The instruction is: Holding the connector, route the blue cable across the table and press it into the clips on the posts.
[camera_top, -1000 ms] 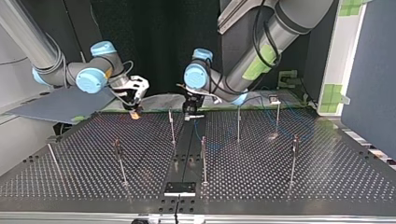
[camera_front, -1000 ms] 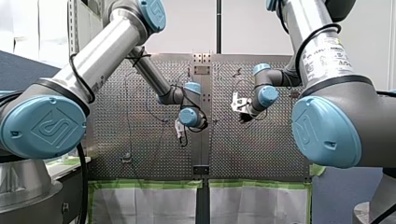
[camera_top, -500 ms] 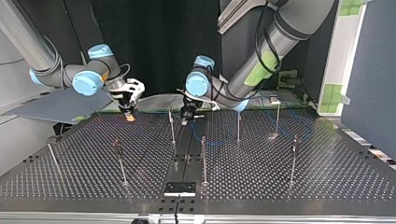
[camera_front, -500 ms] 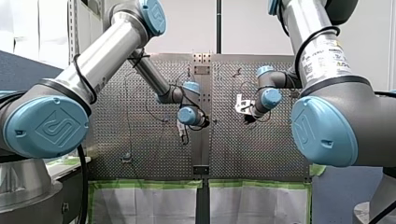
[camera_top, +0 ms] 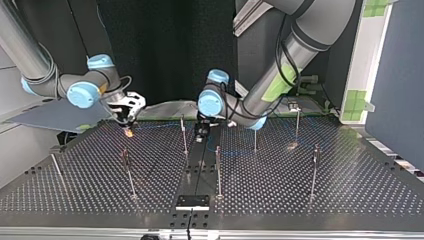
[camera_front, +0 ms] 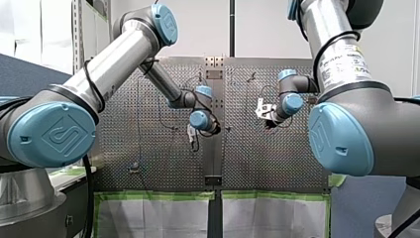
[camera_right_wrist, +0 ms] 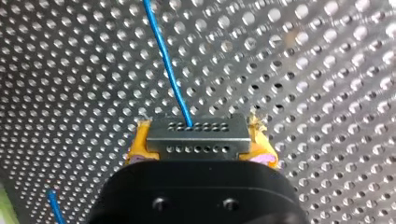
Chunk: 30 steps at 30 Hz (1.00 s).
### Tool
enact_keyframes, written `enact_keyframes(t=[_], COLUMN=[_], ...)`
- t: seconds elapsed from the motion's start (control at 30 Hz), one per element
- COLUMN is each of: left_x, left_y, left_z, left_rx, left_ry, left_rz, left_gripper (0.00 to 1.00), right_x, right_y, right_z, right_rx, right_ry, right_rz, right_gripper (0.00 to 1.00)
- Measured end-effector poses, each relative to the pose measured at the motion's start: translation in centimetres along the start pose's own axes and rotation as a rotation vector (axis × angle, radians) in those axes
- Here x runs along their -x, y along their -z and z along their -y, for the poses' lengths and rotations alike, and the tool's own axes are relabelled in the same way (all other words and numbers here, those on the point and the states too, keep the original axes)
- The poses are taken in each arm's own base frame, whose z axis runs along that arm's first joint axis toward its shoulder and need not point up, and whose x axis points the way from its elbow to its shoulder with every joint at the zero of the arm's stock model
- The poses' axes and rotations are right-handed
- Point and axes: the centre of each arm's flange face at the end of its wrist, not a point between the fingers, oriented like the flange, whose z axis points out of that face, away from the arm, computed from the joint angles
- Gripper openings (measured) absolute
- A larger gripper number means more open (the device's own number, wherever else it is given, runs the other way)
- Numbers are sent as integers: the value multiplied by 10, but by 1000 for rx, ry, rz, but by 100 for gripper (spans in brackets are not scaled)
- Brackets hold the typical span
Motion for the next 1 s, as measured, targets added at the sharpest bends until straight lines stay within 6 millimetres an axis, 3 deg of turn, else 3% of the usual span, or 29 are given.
enact_keyframes(t=[0.07,0.1,0.13,0.17,0.2,0.27,0.3,0.33,0.5,0.8,1.0], left_x=[3,4,4,3,3,0,-1,-2,-5,8,1], left_y=[-1,0,0,1,2,5,6,8,14,40,61], left_z=[2,2,3,4,4,6,7,7,9,26,34], left_rx=[1,2,3,4,5,8,11,16,47,68,69], left_ry=[-4,-6,-10,-12,-16,-25,-30,-38,-81,-122,-151], left_rz=[-7,-12,-20,-27,-35,-53,-60,-69,-99,-119,-147], left_gripper=[26,26,37,56,56,85,85,100,100,100,100], right_x=[-1,-2,-2,-2,-2,-2,-2,-2,-1,0,1], right_y=[-2,-2,-3,-3,-4,-4,-4,-4,-4,-4,-4], right_z=[-2,-3,-4,-4,-4,-5,-5,-5,-4,0,1], right_rx=[-2,-4,-6,-7,-9,-11,-11,-12,-20,-28,-39], right_ry=[-3,-5,-6,-6,-5,-4,-4,-3,-1,2,2], right_rz=[-8,-11,-13,-14,-15,-15,-15,-15,-12,-9,-6], right_gripper=[0,0,0,0,0,0,0,0,0,0,0])
